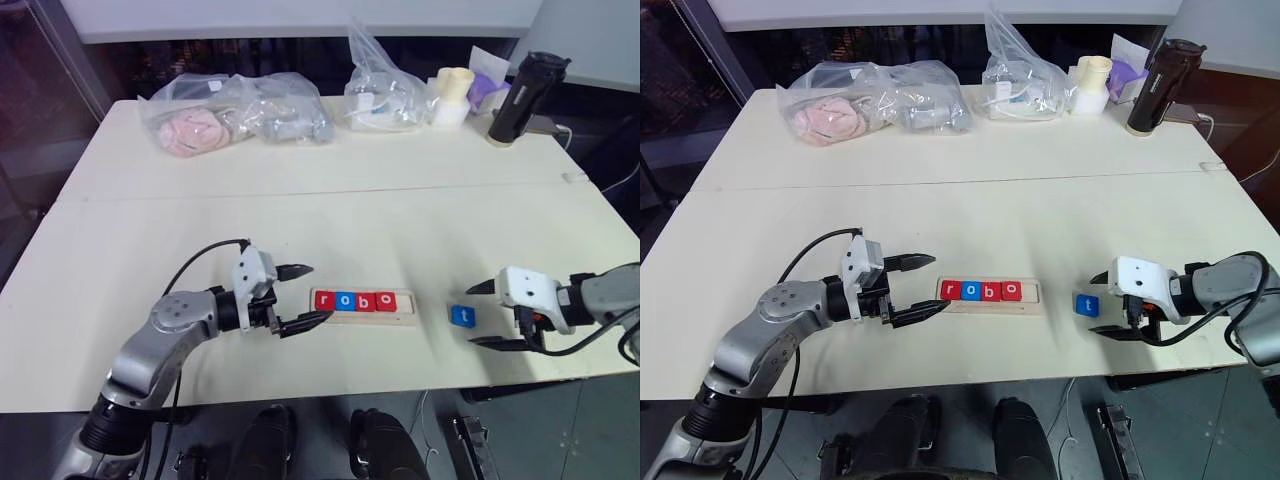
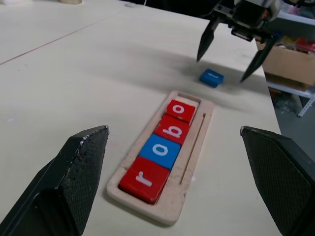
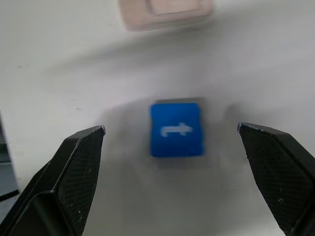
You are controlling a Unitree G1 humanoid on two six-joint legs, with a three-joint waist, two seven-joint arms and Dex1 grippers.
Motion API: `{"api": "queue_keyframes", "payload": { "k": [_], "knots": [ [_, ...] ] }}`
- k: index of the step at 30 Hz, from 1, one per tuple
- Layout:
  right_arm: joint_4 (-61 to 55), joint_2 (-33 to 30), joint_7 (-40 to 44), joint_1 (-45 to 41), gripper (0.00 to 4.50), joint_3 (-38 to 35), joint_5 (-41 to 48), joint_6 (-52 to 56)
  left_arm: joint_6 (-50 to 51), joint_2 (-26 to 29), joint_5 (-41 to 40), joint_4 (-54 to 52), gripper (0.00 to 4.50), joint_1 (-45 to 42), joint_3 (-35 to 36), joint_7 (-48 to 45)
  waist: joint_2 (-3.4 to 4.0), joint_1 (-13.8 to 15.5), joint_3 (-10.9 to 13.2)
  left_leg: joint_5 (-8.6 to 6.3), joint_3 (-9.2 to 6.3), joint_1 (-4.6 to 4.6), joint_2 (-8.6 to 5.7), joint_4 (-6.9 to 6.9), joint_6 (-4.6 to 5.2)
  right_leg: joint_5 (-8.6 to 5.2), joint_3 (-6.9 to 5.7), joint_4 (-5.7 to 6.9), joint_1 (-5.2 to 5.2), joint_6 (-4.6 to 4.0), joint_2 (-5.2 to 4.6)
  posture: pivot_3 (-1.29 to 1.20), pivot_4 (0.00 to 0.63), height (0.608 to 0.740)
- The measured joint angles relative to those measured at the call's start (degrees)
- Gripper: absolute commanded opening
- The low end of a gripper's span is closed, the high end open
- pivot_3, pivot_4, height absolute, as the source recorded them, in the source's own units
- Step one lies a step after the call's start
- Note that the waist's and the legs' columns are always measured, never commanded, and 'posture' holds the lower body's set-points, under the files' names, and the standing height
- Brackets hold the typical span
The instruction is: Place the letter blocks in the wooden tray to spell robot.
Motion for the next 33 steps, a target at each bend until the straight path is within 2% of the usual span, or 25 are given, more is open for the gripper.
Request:
{"api": "queue_keyframes", "payload": {
  "k": [14,17,20,21,22,27,33],
  "knots": [
    [2.0,3.5,-2.5,0.1,4.47,0.4,-0.4,0.3,0.1,0.8,-0.1,-0.5,4.50,0.0,0.0,0.1,0.02,0.0,0.0,0.00,0.03,0.14,0.00,0.00,0.00,0.01,0.05,0.09,0.06,-0.02,0.00,0.00,0.150,0.740],
    [3.5,3.8,-2.7,-1.2,3.59,0.6,-0.6,0.3,0.1,0.9,-0.1,-0.5,4.50,0.0,0.0,0.1,0.02,0.0,0.0,0.00,0.04,0.18,0.00,0.00,0.00,0.01,0.06,0.11,0.08,-0.02,0.00,0.00,0.150,0.740],
    [5.0,4.6,-2.9,-2.1,2.14,1.4,-1.0,0.2,0.1,1.0,-0.1,-0.5,4.50,0.0,0.1,0.0,0.02,0.0,0.0,0.00,0.04,0.24,0.01,-0.01,0.00,0.01,0.06,0.12,0.12,-0.02,0.01,0.00,0.150,0.740],
    [5.4,4.9,-2.8,-2.3,1.52,1.8,-1.1,0.2,0.1,1.1,-0.1,-0.5,4.50,0.0,0.1,0.0,0.03,-0.1,0.0,0.00,0.05,0.25,0.01,-0.01,0.00,0.01,0.07,0.14,0.12,-0.02,0.01,0.00,0.150,0.740],
    [5.5,5.0,-2.7,-2.6,1.12,2.0,-1.1,0.1,0.1,1.2,-0.1,-0.5,4.50,0.0,0.2,0.0,0.03,-0.1,0.0,0.00,0.05,0.27,0.01,-0.01,0.00,0.01,0.07,0.15,0.15,-0.02,0.01,0.00,0.150,0.740],
    [5.1,4.9,-2.7,-2.6,1.14,2.0,-1.0,0.7,0.1,1.3,-0.1,-0.5,4.50,0.0,0.4,0.0,0.03,-0.1,0.0,0.00,0.06,0.42,0.01,0.01,0.00,0.01,0.09,0.17,0.29,-0.03,0.00,0.00,0.150,0.740],
    [-6.3,4.4,-3.1,-5.0,1.14,2.1,-0.1,5.8,0.1,1.2,-0.2,-0.5,4.50,0.0,0.6,0.1,0.03,-0.2,0.0,0.01,0.09,0.42,0.02,0.00,-0.03,0.01,0.15,0.41,0.14,-0.03,0.01,0.00,0.150,0.740]
  ]
}}
